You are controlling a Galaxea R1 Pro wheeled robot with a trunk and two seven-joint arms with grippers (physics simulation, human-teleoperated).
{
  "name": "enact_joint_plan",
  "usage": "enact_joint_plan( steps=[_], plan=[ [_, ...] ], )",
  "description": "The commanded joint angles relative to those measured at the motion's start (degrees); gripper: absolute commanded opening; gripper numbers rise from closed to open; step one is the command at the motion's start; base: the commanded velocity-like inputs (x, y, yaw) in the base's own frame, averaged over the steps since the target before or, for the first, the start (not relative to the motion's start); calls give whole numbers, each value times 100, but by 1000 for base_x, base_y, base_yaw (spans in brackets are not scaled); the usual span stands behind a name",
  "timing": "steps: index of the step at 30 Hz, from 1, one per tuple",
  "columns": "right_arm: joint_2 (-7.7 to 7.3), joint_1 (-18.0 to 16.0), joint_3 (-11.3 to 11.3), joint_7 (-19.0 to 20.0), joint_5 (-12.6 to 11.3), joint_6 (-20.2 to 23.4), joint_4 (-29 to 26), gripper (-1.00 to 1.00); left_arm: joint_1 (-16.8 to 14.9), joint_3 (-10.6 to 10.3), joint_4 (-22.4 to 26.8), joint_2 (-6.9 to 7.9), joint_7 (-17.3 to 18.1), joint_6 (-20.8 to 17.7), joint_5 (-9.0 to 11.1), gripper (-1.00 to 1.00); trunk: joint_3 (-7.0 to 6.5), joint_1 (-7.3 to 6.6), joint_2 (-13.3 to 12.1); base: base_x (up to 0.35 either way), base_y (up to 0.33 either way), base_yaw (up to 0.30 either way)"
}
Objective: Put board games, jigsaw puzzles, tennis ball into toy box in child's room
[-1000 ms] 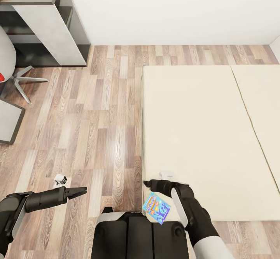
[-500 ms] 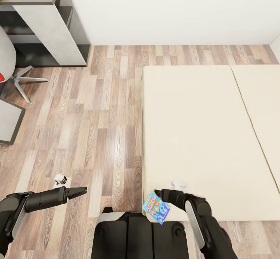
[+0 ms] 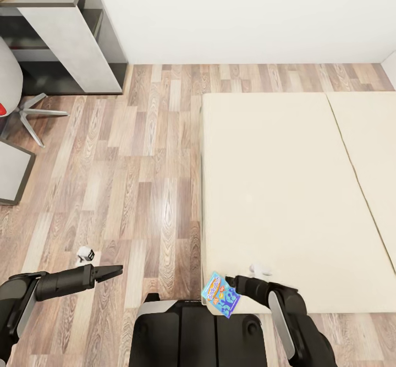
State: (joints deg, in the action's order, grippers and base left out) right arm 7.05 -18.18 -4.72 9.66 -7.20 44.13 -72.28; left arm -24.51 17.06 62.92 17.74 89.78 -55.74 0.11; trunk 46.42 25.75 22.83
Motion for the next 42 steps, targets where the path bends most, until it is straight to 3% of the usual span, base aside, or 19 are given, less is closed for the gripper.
enact_joint_plan(
  steps=[1, 7, 13, 42],
  plan=[
    [8, -2, -24, 12, -16, 27, 61, 100, -1, -1, 1, 2, 22, -60, -2, 100, 6, 3, 9, 0, 0, 0],
    [23, -1, -44, 2, 8, -24, 679, 100, -1, -1, 1, 2, 22, -60, 3, 100, 6, 3, 9, 0, 0, 0],
    [51, -7, -47, 1, 18, -34, 875, 100, -1, -1, 1, 2, 22, -61, 1, 100, 11, 3, 9, 0, 0, 0],
    [104, -105, 6, 4, 43, -68, 1058, 100, -1, -1, 1, 2, 22, -63, 6, 100, 68, 3, 9, 0, 0, 0]
  ],
)
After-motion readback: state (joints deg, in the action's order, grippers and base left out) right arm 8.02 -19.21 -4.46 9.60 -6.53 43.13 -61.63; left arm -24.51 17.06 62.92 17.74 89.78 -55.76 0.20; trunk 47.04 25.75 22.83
